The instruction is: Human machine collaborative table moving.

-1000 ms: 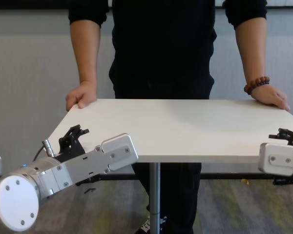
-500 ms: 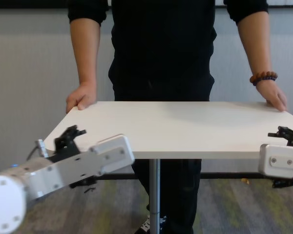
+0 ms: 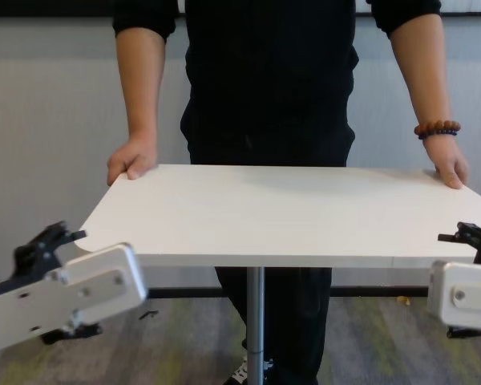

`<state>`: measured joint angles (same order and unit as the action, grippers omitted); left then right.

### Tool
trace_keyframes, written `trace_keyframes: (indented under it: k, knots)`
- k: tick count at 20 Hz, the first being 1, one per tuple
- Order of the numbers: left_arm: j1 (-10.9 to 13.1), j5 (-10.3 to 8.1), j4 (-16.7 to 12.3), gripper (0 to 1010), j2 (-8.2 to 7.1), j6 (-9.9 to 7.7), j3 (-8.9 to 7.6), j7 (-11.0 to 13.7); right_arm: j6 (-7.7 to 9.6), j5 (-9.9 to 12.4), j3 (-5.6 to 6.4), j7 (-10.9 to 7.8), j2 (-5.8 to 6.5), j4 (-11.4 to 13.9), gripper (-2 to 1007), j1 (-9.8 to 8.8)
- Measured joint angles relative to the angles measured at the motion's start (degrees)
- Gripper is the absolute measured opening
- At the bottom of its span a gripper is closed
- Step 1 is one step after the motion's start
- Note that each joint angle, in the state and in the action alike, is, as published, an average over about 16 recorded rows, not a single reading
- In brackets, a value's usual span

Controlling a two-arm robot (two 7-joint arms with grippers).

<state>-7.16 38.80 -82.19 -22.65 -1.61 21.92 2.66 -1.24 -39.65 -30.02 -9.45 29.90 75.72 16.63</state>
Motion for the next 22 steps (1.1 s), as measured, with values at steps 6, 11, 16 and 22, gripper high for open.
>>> trace_keyframes:
  k: [6,11,16,22]
  knots:
    - [10.2,-6.11,-11.3,1002,-1.40,-1.03,-6.31,0.6,-1.21,6.6,4.69,1.86,0.94,10.9,1001,-9.42]
    - [17.9,-13.71,-18.7,1002,-0.45,-1.82,-12.35,1.9,-4.91,14.0,9.37,4.69,0.22,17.8,1001,-17.25]
    - [24.5,-20.89,-24.8,1002,0.99,-1.93,-17.56,3.7,-8.58,19.9,12.61,7.03,-1.38,22.4,1001,-23.63]
    - [30.9,-25.53,-30.7,1001,1.67,-0.31,-21.55,5.5,-10.84,22.6,14.17,8.76,-3.13,27.1,1001,-29.46]
